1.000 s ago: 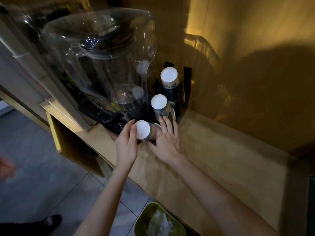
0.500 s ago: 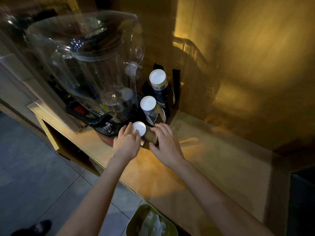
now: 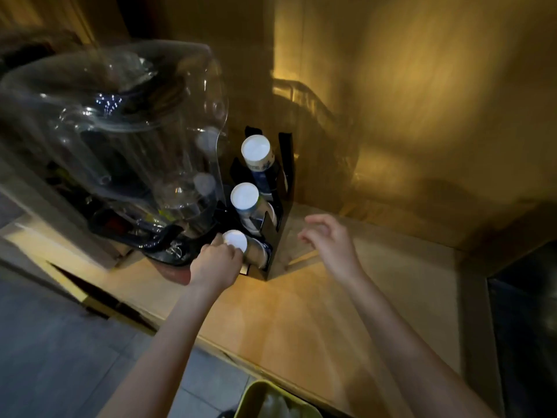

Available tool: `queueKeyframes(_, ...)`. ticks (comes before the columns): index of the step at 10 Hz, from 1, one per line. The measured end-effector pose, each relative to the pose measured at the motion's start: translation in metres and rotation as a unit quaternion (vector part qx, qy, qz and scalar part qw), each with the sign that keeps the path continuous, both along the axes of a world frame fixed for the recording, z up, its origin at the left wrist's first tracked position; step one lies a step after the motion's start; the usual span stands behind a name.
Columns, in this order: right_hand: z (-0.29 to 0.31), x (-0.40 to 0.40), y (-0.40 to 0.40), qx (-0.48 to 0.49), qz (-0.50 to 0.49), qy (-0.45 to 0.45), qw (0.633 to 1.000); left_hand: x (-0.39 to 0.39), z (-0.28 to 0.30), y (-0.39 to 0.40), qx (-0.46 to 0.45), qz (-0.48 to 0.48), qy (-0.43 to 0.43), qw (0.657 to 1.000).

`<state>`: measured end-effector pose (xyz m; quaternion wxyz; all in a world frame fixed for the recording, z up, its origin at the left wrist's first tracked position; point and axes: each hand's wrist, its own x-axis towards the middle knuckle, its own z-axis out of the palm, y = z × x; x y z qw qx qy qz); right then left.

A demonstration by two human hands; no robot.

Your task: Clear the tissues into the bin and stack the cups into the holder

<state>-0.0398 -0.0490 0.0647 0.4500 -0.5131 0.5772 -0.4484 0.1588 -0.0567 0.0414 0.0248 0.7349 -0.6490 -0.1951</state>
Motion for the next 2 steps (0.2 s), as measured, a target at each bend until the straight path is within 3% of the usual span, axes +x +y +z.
queueKeyframes(1, 0.069, 0.003, 0.019, -0.076, -0.102, -0.086, 0.988, 0.011, 0.019, -0.014, 0.026, -0.042, -0.034, 0.998)
queueKeyframes(2, 0.143, 0.008, 0.064, -0.237, -0.162, -0.213, 0.934, 0.011, 0.057, -0.035, -0.059, -0.111, 0.026, 0.992)
